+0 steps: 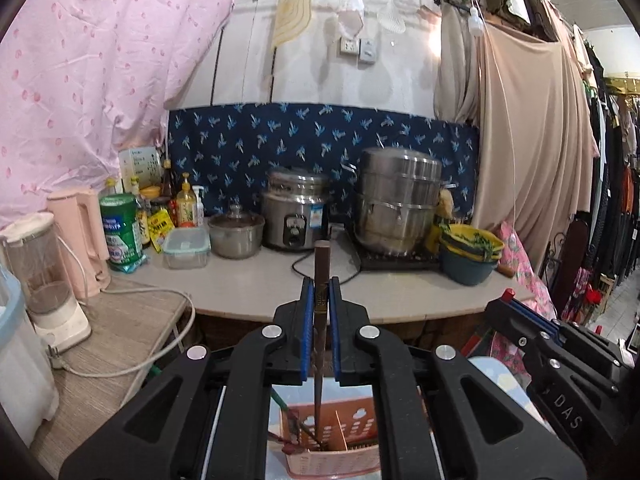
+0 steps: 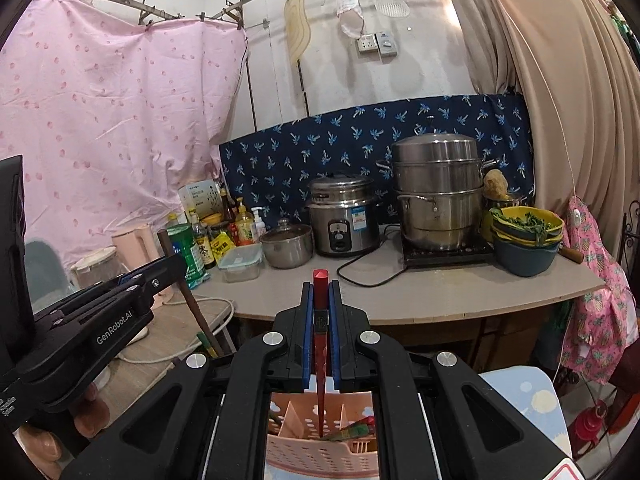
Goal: Organize utensils
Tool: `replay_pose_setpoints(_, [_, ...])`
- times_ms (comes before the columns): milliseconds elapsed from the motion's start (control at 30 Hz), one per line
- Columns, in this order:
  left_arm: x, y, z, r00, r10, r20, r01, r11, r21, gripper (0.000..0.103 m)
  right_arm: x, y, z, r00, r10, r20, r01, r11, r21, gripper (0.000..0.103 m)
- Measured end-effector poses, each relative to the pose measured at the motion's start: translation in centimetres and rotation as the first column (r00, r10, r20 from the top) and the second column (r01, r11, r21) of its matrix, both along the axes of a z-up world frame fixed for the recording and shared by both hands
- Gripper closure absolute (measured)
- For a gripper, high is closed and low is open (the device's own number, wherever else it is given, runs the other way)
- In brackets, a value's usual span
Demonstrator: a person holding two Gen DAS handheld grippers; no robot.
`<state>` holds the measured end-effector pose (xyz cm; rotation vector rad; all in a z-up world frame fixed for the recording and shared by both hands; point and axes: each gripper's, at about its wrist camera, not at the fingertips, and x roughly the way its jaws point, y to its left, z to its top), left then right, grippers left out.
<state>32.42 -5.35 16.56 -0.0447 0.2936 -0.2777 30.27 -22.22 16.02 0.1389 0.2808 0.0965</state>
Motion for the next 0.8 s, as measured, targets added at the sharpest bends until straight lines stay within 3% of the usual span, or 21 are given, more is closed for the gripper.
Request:
replay_pose_setpoints(67, [-0.3, 0.0, -1.0, 1.000, 0.006, -0.012, -0.006, 1.000, 0.014, 0.093, 0.0, 0.2, -1.0, 1.000, 0.006, -0.028, -0.007, 1.000, -0.015, 0.095])
replay_pose_setpoints(133, [-0.8, 0.2, -1.9, 1.000, 0.010, -0.028, -0.010, 1.000, 0.025, 0.083, -0.7, 0.2, -1.7, 0.999, 0.001, -0.032, -0.002, 1.000, -0.017, 0.094])
replay_pose_setpoints(200, [-1.5, 0.6, -2.5, 0.999, 0.014, -0.036, -0.014, 1.000, 0.021, 0.066, -1.5, 0.1, -2.2, 0.999, -0.001, -0.036, 0.001, 1.000, -0.010, 0.094])
replay_pose_setpoints(233, [-2.0, 0.8, -2.7, 0.999, 0.026, -0.037, -0.026, 0.999, 0.021, 0.064, -1.9, 0.1, -2.3, 0.999, 0.001, -0.038, -0.001, 1.000, -0.002, 0.093])
replay_pose_setpoints(567, [-6.7, 2.3, -3.1, 0.997, 0.047, -0.063, -0.045, 0.998, 0.034, 0.056, -7.0, 0.0, -3.0, 0.998, 0.010, -0.069, -0.008, 1.000, 0.030, 0.084])
replay_pose_setpoints(800, [-10.0, 2.9, -5.2, 0.988, 0.067, -0.141, -0.058, 0.996, 0.066, 0.056, -11.0, 0.0, -4.9, 0.992, 0.017, -0.125, -0.010, 0.998, 0.057, 0.083])
